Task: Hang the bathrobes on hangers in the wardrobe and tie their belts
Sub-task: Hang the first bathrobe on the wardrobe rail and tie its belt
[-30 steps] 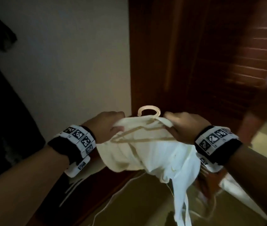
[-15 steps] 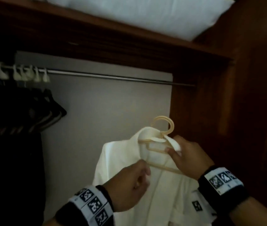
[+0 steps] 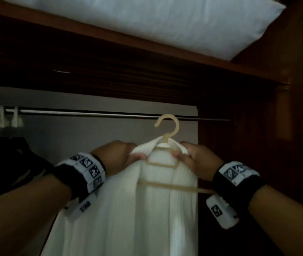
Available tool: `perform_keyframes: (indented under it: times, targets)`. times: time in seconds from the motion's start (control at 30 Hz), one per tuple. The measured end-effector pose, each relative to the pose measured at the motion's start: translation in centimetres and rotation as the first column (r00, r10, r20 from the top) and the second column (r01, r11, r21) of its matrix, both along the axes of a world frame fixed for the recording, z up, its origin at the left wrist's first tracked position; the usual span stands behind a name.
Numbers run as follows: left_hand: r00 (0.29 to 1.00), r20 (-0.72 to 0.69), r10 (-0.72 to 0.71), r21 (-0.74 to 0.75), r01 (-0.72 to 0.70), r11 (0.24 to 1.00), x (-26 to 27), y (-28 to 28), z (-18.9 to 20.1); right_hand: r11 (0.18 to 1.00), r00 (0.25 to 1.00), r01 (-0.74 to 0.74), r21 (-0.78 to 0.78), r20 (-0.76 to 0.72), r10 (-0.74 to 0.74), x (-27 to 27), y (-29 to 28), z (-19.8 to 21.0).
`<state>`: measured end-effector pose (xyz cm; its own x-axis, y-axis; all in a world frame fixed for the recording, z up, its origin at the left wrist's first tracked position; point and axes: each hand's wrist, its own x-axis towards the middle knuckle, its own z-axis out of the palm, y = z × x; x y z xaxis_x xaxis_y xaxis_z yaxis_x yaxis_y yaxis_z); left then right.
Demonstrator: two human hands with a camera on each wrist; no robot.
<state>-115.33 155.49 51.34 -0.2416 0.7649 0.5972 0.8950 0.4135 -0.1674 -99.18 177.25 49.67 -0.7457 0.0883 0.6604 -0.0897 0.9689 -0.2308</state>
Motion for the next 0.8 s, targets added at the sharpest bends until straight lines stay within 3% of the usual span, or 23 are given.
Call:
perform_keyframes:
  times: [0.2,0.3,0.43,0.57,0.8]
  targets:
    - [0.985,-0.173,-0.011,-0.053,0.002,0.999,-3.2,3.3,6.2,0.992,0.994,0.108,0.07,-0.001,-0.108,-2.1,4.4,5.4]
    - [0.956,-0.291,-0.028,-0.132,-0.012,0.991,-3.9,4.1,7.5,0.988,0.968,0.114,0.106,0.213,-0.135,-2.9,5.5,5.6]
    - [0.912,-0.402,-0.079,-0.236,-0.02,0.972,-4.0,5.8,8.4,0.942,0.859,0.21,0.26,0.411,-0.305,-4.4,6.2,4.8]
    - [0.889,-0.457,-0.012,-0.244,-0.113,0.963,-4.1,5.8,9.3,0.842,0.762,0.378,0.384,0.387,-0.519,-6.2,8.4,2.9]
    - [0.824,-0.509,0.248,-0.23,-0.407,0.884,-7.2,3.9,7.7,0.769,0.726,0.461,0.443,0.311,-0.614,-7.2,14.5,0.4]
